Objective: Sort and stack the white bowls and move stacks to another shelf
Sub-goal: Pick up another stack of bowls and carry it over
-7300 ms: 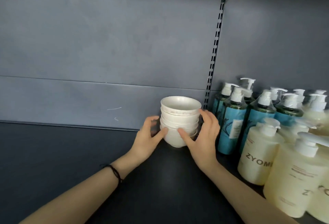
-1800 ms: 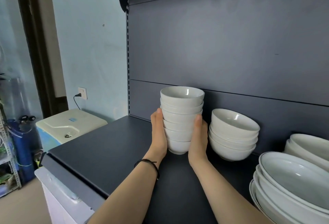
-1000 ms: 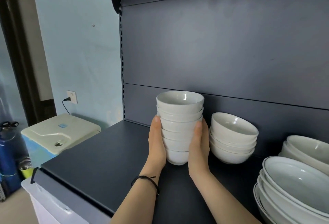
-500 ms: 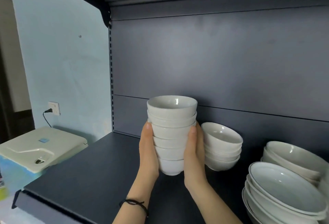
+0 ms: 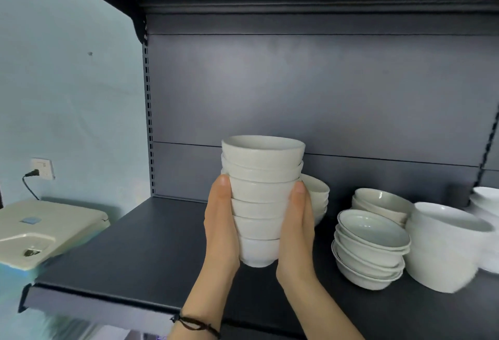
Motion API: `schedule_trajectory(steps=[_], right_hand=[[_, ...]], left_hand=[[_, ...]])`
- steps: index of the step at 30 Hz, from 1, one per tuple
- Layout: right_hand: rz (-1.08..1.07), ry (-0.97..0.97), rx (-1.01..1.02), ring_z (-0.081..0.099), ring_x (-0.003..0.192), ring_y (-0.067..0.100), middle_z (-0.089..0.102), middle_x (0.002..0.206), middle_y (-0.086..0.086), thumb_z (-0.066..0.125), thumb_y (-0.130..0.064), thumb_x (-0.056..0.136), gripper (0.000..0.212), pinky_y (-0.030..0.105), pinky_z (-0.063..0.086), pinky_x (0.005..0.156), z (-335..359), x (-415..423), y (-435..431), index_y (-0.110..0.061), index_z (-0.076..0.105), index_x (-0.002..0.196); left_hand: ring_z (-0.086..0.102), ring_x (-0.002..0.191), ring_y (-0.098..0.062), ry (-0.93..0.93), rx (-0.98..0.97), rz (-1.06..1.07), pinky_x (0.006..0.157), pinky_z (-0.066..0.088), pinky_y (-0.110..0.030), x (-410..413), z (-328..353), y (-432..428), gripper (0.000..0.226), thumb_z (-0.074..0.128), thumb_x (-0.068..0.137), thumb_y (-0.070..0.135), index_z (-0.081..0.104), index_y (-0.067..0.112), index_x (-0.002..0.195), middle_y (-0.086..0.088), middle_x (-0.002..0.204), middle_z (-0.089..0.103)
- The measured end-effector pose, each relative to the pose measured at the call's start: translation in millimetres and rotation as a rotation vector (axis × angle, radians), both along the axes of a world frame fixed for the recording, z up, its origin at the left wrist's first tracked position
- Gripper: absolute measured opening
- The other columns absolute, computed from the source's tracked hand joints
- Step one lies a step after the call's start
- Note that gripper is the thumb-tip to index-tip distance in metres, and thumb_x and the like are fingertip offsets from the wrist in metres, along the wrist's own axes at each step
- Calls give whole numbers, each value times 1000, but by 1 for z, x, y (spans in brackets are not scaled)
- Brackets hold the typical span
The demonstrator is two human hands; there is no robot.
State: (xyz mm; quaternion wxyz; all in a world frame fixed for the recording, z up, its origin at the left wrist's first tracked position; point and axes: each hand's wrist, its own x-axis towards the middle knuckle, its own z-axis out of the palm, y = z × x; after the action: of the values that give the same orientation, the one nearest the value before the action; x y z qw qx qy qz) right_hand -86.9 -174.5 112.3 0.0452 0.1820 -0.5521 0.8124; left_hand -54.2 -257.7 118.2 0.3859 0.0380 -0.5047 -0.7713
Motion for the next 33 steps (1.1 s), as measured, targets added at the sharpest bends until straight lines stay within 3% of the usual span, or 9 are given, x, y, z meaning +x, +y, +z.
schedule_trajectory(steps=[7, 11, 14, 15, 18, 22, 25, 28, 33], right_hand=[[-125, -14, -20, 61, 117, 6, 67, 122, -20, 43, -81, 70, 62, 43, 47, 106, 4, 37, 37, -49, 61, 120], [-199, -60, -68, 62, 116, 6, 68, 121, -19, 50, -70, 83, 44, 40, 46, 108, 4, 49, 67, -46, 62, 118], [-248, -83, -61, 62, 118, 10, 68, 125, -16, 47, -82, 64, 74, 43, 47, 107, 5, 53, 96, -44, 60, 126], [-274, -80, -62, 62, 117, 11, 68, 124, -14, 46, -82, 64, 74, 44, 48, 106, 5, 55, 107, -44, 61, 125], [-340, -64, -82, 65, 113, 12, 72, 116, -12, 47, -77, 69, 54, 45, 50, 103, 7, 57, 145, -48, 66, 110], [-429, -80, -56, 65, 113, 15, 71, 117, -11, 44, -80, 68, 64, 47, 50, 103, 9, 52, 208, -45, 64, 117], [-512, -38, -17, 66, 109, 13, 71, 114, -11, 40, -75, 79, 54, 49, 53, 98, 12, 51, 264, -42, 64, 116], [-574, -21, 5, 67, 106, 11, 72, 111, -12, 38, -74, 81, 54, 48, 54, 96, 16, 47, 322, -42, 65, 115], [-672, -32, 22, 66, 108, 10, 70, 113, -15, 38, -78, 75, 60, 46, 53, 96, 20, 39, 427, -44, 63, 118]], left_hand=[[67, 109, -20, 0, 9, -130, 98, 50, -50, 22, 0, 33, 64, 52, 67, 76, 69, 33, 110, 3, 113, 73], [67, 108, -18, -9, 9, -167, 97, 52, -48, 30, 0, 65, 64, 52, 71, 75, 68, 31, 115, 3, 113, 73], [68, 107, -18, -23, 12, -215, 92, 54, -43, 32, 1, 95, 61, 52, 75, 73, 67, 30, 116, 3, 112, 73], [69, 105, -18, -30, 22, -244, 89, 56, -41, 31, 2, 106, 60, 53, 76, 72, 67, 30, 117, 3, 110, 74], [70, 100, -20, -61, 70, -326, 86, 57, -43, 25, 5, 141, 70, 63, 64, 75, 67, 29, 116, 1, 107, 74], [67, 105, -29, -49, 56, -371, 94, 52, -55, 9, 9, 203, 56, 59, 62, 75, 71, 33, 96, -5, 108, 73], [66, 108, -26, -48, 48, -443, 99, 49, -53, -1, 11, 261, 64, 56, 63, 77, 71, 28, 102, -3, 111, 73], [65, 109, -26, 4, 34, -486, 101, 46, -55, -11, 15, 321, 55, 57, 68, 72, 68, 26, 94, -5, 112, 71], [68, 103, -20, 15, 41, -585, 89, 55, -40, -25, 15, 428, 48, 53, 80, 67, 70, 30, 104, 3, 107, 74]])
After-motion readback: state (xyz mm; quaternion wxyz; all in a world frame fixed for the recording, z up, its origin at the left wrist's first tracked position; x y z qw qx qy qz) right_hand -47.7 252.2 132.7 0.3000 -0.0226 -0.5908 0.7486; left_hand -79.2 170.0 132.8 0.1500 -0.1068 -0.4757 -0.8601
